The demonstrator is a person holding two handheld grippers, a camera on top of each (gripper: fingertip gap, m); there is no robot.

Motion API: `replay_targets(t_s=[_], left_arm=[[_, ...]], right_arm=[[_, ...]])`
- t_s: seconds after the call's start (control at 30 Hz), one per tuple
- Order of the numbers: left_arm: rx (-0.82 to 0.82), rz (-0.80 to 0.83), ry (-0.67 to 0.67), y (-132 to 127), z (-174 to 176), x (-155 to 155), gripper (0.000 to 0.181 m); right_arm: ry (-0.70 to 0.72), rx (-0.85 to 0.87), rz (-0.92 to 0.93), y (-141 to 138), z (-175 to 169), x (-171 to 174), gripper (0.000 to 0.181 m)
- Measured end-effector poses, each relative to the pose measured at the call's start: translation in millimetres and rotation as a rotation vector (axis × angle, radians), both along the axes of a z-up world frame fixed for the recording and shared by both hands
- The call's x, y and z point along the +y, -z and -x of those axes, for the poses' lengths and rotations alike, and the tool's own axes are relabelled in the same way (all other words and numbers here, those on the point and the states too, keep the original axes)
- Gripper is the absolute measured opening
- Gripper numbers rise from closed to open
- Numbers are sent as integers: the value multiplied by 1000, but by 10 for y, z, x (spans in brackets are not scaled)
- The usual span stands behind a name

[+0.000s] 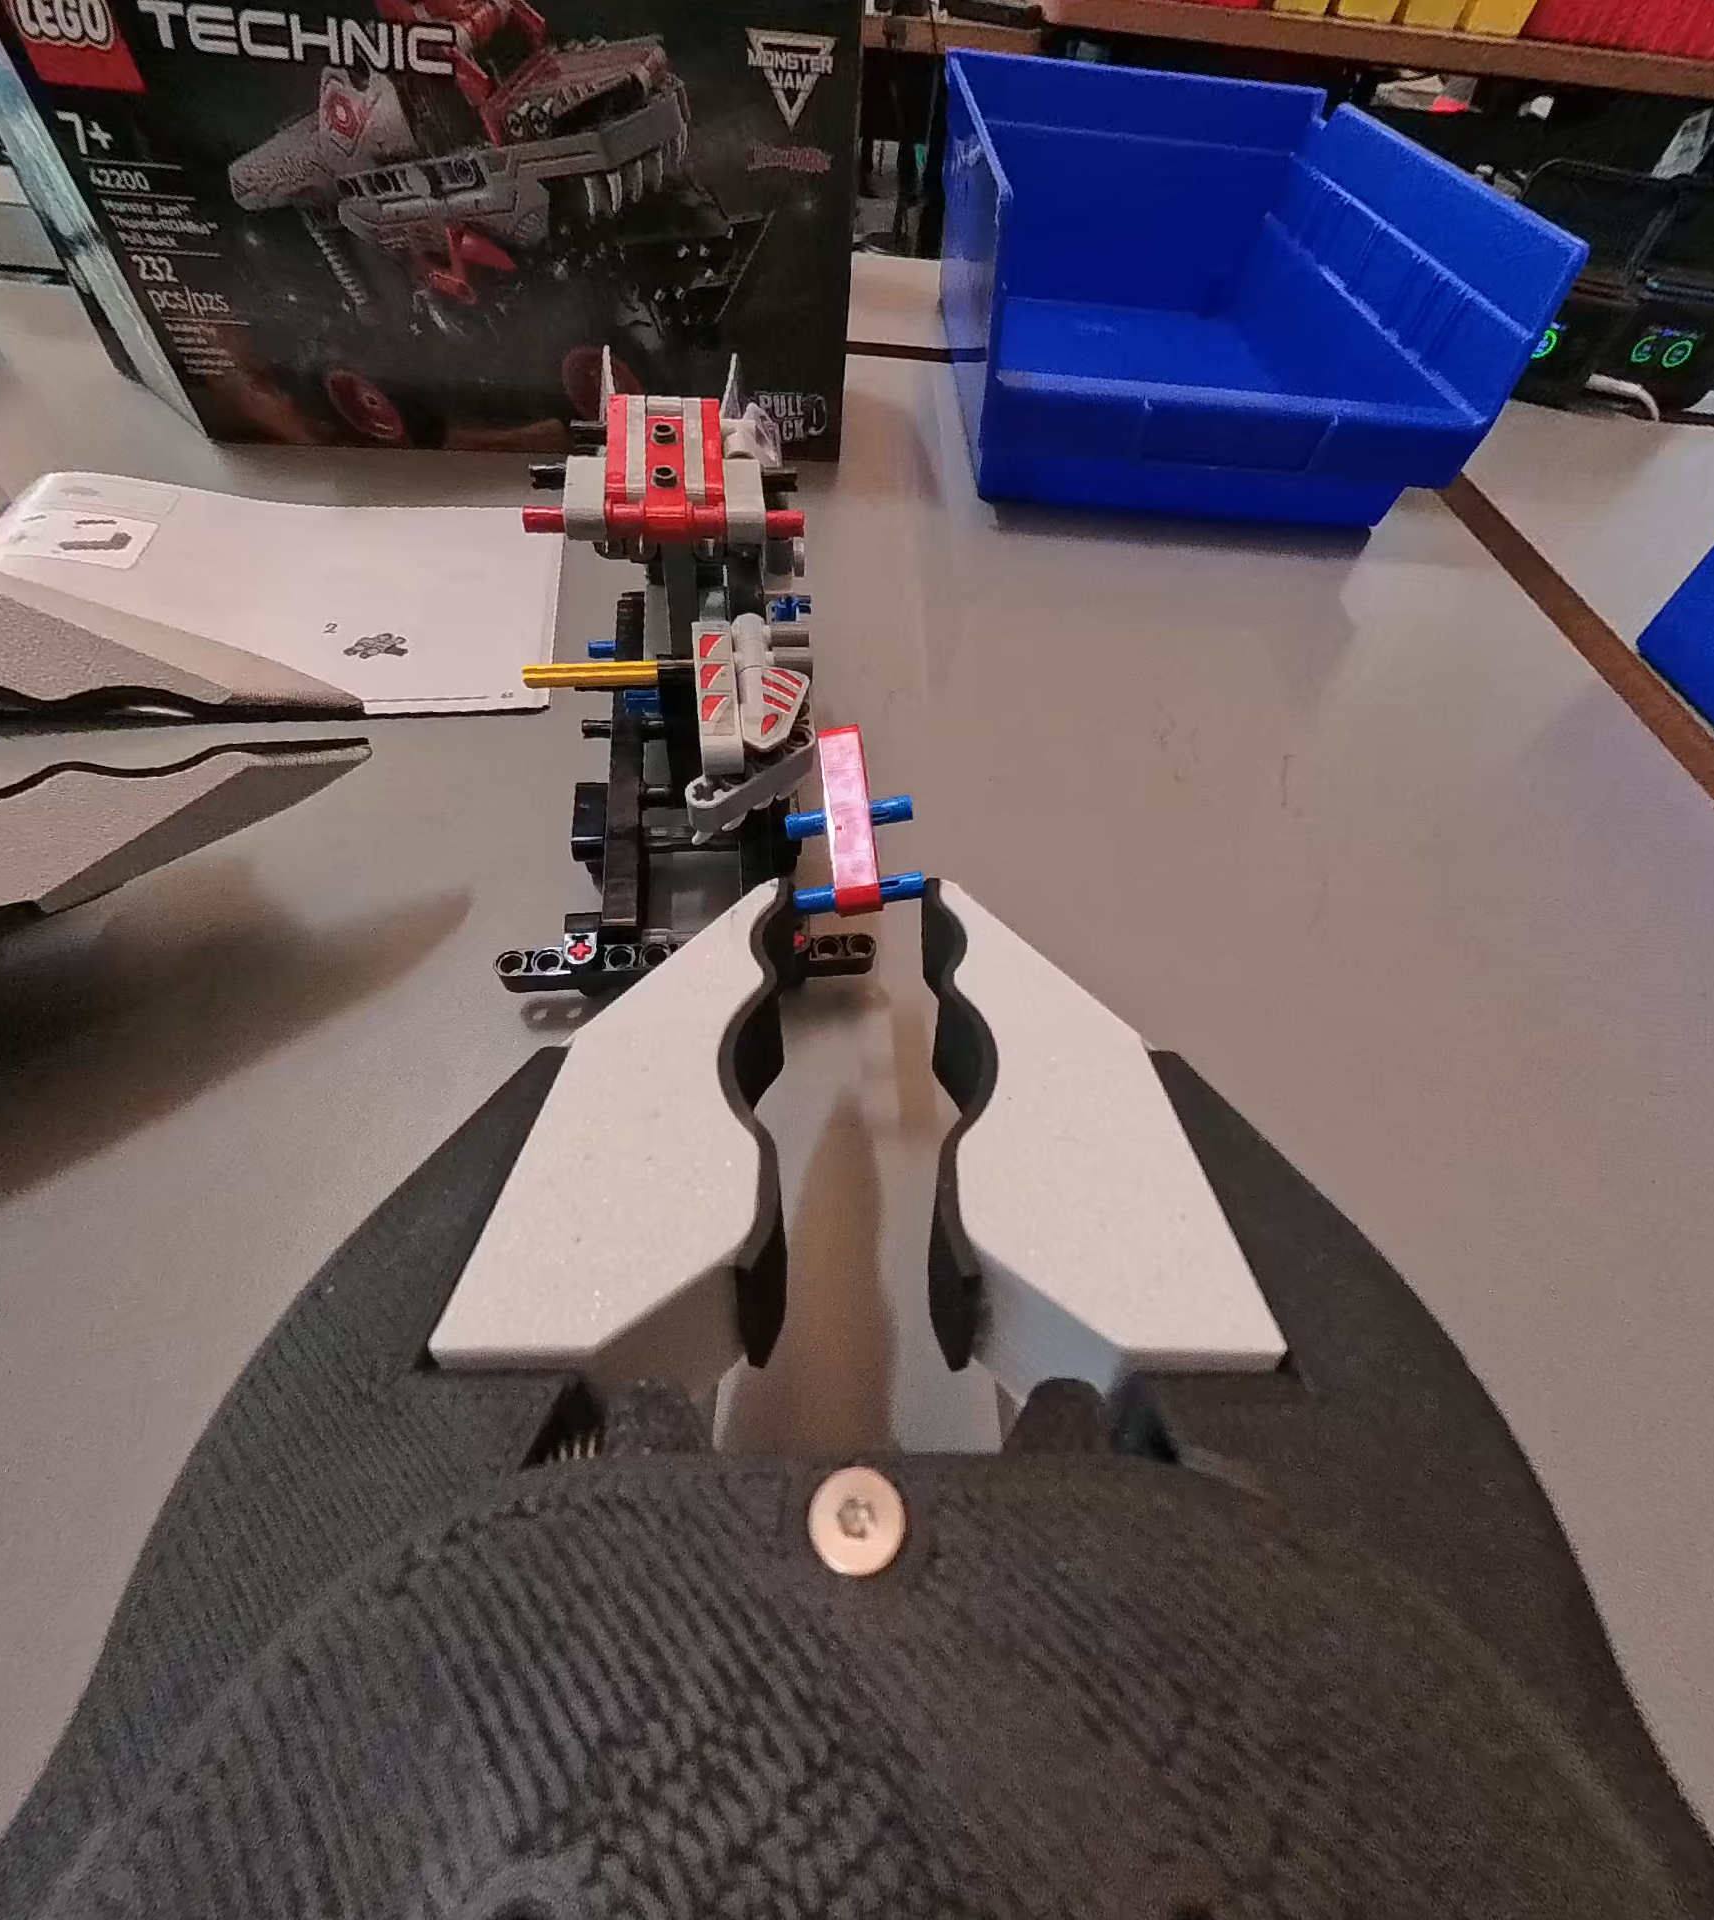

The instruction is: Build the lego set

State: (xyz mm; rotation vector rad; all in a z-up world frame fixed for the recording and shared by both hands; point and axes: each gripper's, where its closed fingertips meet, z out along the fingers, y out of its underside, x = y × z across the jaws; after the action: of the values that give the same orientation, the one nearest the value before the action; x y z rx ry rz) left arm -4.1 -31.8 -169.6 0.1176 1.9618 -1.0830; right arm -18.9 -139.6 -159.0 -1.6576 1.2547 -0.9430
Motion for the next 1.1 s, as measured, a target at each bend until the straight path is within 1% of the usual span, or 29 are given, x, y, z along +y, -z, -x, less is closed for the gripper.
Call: replay_targets(t_s=[0.23,0.37,0.43,0.53,0.63,0.73,0.8,0.9,1.0,1.1], left_arm=[[-2,2,1,-4,1,1,1],[-7,11,14,-23,21,-9,2],[-11,42,48,-73,69,-38,4],[-18,83,149,-174,233,-133,9],[26,98,231,-243,391,-222,14],[121,120,293,-290,512,-270,20],[164,136,327,-323,562,-280,21],[223,158,380,-356,642,-292,23],[239,171,397,-368,657,-286,23],[245,164,399,-351,638,-268,26]], right_arm=[[-23,-31,9,-40,24,37,23],[-73,-151,49,-194,115,131,23],[-132,-218,93,-259,186,241,23],[-236,-338,173,-355,330,425,22],[-311,-398,239,-394,477,521,22],[-345,-410,318,-426,552,553,22],[-379,-394,339,-436,588,589,22],[-388,-375,369,-451,605,606,22],[-379,-261,363,-335,578,597,22],[-415,-165,316,-227,603,667,23]])
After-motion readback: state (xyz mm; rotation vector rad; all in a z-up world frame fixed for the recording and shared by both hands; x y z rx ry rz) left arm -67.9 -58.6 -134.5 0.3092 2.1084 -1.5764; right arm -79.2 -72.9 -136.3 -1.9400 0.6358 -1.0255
